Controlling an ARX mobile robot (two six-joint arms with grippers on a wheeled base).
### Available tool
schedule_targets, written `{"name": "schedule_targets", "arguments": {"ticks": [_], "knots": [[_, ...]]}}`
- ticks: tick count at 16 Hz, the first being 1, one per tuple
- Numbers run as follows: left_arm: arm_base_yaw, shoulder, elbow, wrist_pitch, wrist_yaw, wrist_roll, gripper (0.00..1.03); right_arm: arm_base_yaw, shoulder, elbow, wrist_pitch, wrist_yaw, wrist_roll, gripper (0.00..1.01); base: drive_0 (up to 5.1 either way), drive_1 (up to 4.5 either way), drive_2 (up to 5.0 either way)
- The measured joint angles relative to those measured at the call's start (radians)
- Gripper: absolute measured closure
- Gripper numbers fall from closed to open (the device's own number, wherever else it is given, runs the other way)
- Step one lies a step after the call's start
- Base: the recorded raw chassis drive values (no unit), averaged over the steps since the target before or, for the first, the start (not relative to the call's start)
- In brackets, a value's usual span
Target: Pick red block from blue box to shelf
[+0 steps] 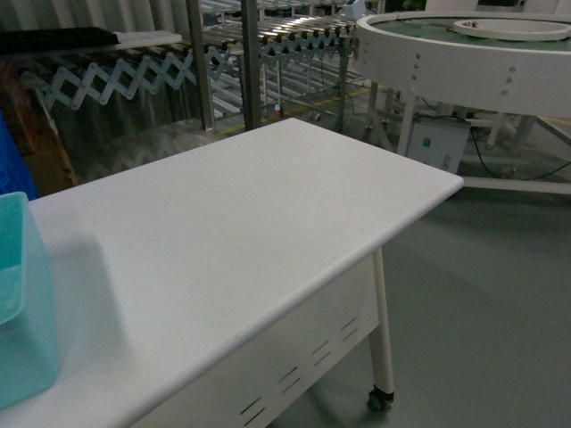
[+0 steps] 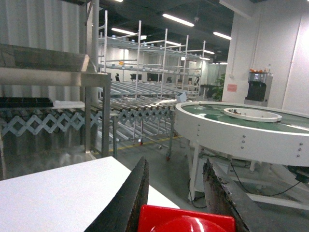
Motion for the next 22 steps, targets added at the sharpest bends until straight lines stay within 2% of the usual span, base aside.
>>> {"name": "schedule_targets", "arguments": {"ticks": [22], "knots": [[0.000,0.000,0.000,0.000,0.000,0.000,0.05,0.000,0.000,0.000,0.000,0.000,0.003,0.73,-1.4,-1.38,-1.4]]}}
